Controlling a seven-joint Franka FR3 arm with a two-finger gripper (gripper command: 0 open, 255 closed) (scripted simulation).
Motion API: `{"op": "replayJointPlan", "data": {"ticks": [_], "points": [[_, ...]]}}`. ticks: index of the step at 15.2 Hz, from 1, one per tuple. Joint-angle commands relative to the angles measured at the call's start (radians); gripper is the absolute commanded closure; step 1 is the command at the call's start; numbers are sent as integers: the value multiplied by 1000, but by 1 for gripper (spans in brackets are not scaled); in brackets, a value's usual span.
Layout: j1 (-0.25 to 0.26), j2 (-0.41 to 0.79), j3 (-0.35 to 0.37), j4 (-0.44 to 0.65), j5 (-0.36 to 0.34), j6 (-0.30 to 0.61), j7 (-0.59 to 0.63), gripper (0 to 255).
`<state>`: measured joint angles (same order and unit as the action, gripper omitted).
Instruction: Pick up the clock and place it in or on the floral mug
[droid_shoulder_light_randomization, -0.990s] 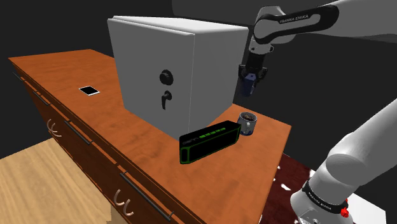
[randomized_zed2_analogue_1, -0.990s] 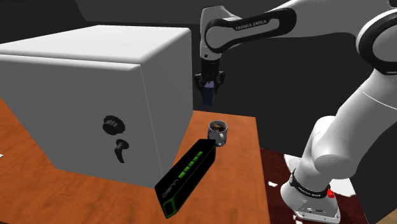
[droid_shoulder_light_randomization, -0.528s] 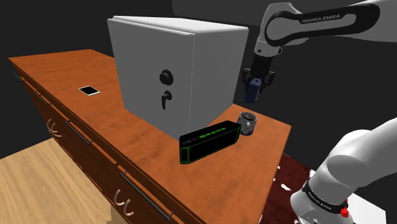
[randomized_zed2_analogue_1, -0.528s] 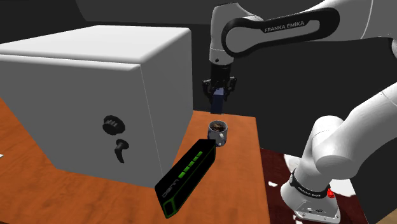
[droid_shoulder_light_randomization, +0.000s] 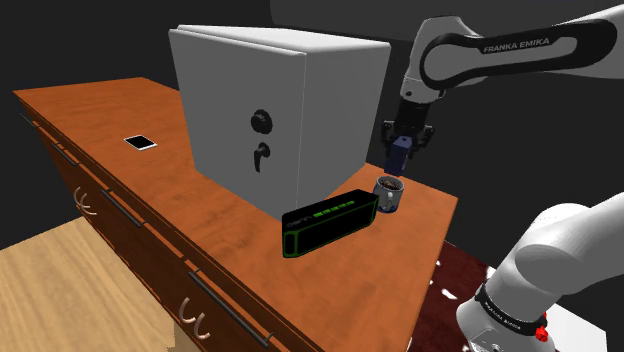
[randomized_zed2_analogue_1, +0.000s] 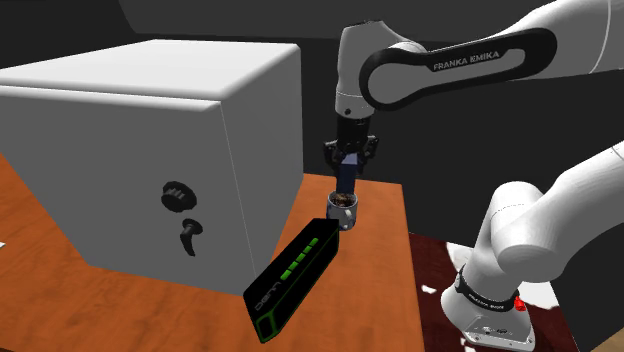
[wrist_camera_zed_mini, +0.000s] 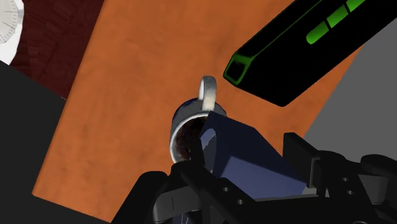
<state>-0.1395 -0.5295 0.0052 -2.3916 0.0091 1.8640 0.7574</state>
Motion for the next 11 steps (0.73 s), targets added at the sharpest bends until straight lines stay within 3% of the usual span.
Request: {"op": "replayJointPlan", "data": {"ticks": [1,11], "points": [[0,0,0,-25,0,26,-1,255],[0,32,0,-138,0,170,-2,255]]}}
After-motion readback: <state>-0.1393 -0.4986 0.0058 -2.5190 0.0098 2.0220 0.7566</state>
